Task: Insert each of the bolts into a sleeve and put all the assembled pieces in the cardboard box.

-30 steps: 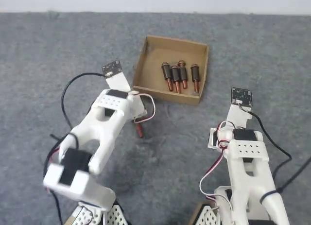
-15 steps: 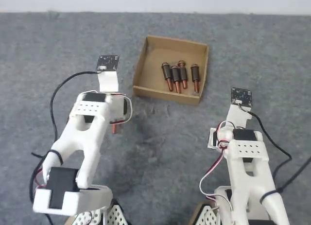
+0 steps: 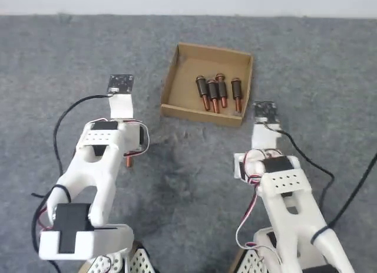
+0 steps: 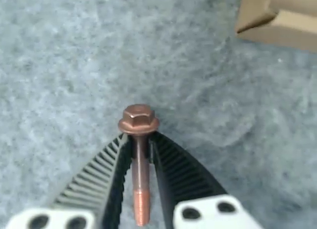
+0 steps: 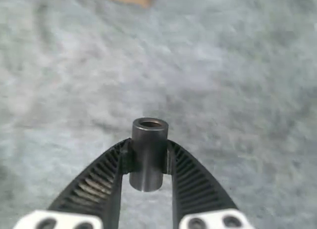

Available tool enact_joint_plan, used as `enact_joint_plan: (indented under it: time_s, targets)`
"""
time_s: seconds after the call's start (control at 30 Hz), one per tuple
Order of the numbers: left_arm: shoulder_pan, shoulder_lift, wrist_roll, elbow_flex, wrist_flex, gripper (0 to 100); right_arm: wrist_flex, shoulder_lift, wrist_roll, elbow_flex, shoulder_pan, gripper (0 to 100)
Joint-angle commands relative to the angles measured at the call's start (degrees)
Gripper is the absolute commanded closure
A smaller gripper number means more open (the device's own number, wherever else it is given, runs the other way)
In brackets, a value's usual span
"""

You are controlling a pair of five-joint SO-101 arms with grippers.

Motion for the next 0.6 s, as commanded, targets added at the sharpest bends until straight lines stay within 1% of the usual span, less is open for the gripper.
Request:
enact_joint_plan:
  time_s: [0.0, 0.2, 0.27, 0.4, 0.57]
  targets:
    - [-0.6, -4.5, -0.6, -0.4, -1.4, 99, -1.4, -3.0, 0.3, -6.2, -2.9, 99.2]
    - [-0.6, -4.5, -0.6, -0.4, -1.4, 99, -1.5, -3.0, 0.4, -10.7, -5.7, 99.2]
    - [-0.6, -4.5, -0.6, -0.4, -1.4, 99, -4.0, -2.9, 0.5, -11.2, -7.0, 99.2]
    - [-0.7, -4.5, -0.6, -0.4, -1.4, 99, -13.0, -2.2, 0.6, -9.8, -9.5, 99.2]
    - [-0.7, -4.5, -0.6, -0.4, -1.4, 99, -30.3, -2.2, 0.7, -3.3, -12.9, 99.1]
